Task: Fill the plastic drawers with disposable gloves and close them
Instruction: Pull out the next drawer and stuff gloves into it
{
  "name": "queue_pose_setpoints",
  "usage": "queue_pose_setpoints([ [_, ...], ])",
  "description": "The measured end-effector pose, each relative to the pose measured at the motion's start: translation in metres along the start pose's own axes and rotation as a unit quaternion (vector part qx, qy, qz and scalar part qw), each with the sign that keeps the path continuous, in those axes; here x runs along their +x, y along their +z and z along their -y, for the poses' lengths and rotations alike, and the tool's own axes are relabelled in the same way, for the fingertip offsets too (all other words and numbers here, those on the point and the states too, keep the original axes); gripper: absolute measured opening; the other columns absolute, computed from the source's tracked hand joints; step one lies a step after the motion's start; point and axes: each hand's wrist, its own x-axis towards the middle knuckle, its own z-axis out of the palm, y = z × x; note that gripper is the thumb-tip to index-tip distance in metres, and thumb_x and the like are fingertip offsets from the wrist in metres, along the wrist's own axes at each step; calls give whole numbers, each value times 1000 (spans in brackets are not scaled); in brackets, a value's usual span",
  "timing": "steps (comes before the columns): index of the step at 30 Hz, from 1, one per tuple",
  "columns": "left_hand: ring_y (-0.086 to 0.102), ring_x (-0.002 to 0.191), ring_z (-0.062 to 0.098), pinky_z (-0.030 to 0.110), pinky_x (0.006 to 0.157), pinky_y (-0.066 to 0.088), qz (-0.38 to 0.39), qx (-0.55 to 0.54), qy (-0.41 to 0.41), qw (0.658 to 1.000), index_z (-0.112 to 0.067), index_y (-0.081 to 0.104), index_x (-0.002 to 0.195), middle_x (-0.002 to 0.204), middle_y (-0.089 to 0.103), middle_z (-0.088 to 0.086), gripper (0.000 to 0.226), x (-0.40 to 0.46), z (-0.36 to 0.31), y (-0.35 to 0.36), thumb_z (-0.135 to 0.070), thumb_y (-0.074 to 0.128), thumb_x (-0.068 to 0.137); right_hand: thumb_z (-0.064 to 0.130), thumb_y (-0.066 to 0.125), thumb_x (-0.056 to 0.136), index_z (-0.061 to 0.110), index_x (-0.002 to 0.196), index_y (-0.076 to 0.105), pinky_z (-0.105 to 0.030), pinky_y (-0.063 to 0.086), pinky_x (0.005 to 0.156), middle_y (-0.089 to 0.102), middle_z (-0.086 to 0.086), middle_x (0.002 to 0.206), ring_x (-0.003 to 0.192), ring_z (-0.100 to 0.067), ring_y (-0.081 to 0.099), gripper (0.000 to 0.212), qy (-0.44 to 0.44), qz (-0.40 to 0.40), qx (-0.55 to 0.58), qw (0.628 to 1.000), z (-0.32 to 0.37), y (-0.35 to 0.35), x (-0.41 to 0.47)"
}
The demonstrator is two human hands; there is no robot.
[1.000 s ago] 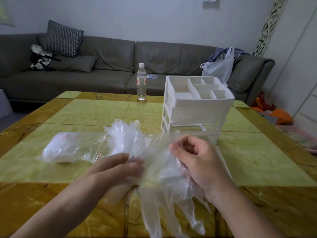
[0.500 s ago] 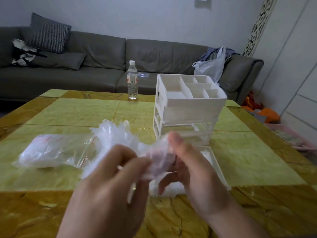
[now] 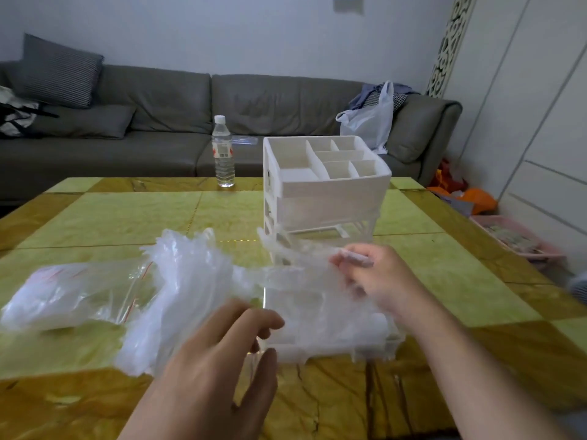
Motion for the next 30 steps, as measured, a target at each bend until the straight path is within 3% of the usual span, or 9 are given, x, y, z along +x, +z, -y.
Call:
queue_pose_setpoints([
  [4, 52, 101, -3, 5, 69, 40, 22, 56, 36, 998, -35, 63, 119, 114, 51, -19, 22, 44, -5, 25, -25, 58, 99, 1, 63, 99, 22, 84, 78, -26, 47, 48, 64, 2, 57, 47, -9, 56, 30, -30, 37, -109, 993, -16, 5, 6],
  [8, 44, 122, 14, 24, 94, 46, 137, 104, -48, 984, -21, 51, 135, 132, 44, -4, 31, 87, 10, 77, -27, 49, 105, 9, 63, 94, 21, 76, 70, -36, 52, 58, 70, 1, 66, 59, -14, 65, 23, -36, 28, -216, 975, -19, 10, 8],
  [12, 45, 127, 28, 38, 97, 47, 297, 160, -149, 930, -15, 45, 133, 133, 43, 7, 45, 101, 22, 103, -41, 56, 98, 16, 69, 95, 24, 85, 68, -30, 54, 59, 69, 5, 79, 72, -14, 66, 13, -26, -40, -301, 953, -17, 9, 9],
  [16, 47, 131, 33, 43, 103, 49, 334, 141, -199, 910, -16, 31, 148, 141, 42, 11, 76, 103, 32, 115, -51, 61, 87, 22, 70, 92, 25, 97, 65, -38, 60, 74, 69, 1, 96, 90, -27, 68, 8, -38, -105, -425, 898, -16, 7, 8],
  [19, 43, 139, 36, 46, 110, 46, 365, 137, -224, 893, -16, 15, 158, 154, 32, 15, 98, 110, 32, 121, -57, 66, 84, 25, 68, 93, 23, 101, 66, -37, 55, 75, 69, -3, 101, 99, -31, 68, 8, -25, -92, -463, 881, -13, 7, 5],
  [22, 39, 144, 38, 46, 114, 43, 382, 145, -233, 882, -13, 7, 160, 161, 24, 18, 108, 116, 30, 127, -59, 68, 84, 17, 69, 93, 21, 105, 65, -35, 49, 76, 69, -5, 108, 106, -30, 65, 13, -8, -87, -494, 865, -12, 8, 2],
  [25, 42, 140, 38, 47, 110, 44, 380, 155, -225, 883, -13, 12, 158, 158, 29, 18, 106, 119, 30, 131, -61, 67, 81, 10, 68, 93, 18, 120, 61, -37, 51, 86, 64, -7, 122, 113, -29, 61, 29, -6, -125, -526, 841, -8, 15, 0],
  [28, 41, 141, 38, 49, 109, 45, 378, 156, -220, 886, -14, 14, 158, 158, 30, 16, 108, 120, 31, 137, -65, 65, 78, 10, 69, 93, 16, 127, 54, -36, 52, 88, 56, -6, 124, 110, -26, 57, 38, -57, -141, -483, 862, 5, 26, -4],
  [30, 35, 144, 35, 49, 111, 42, 380, 160, -191, 891, -17, 14, 160, 158, 29, 10, 107, 118, 33, 141, -70, 62, 80, 17, 67, 95, 18, 112, 55, -35, 50, 79, 54, 2, 111, 100, -23, 56, 21, -55, -77, -412, 906, 12, 34, -10],
])
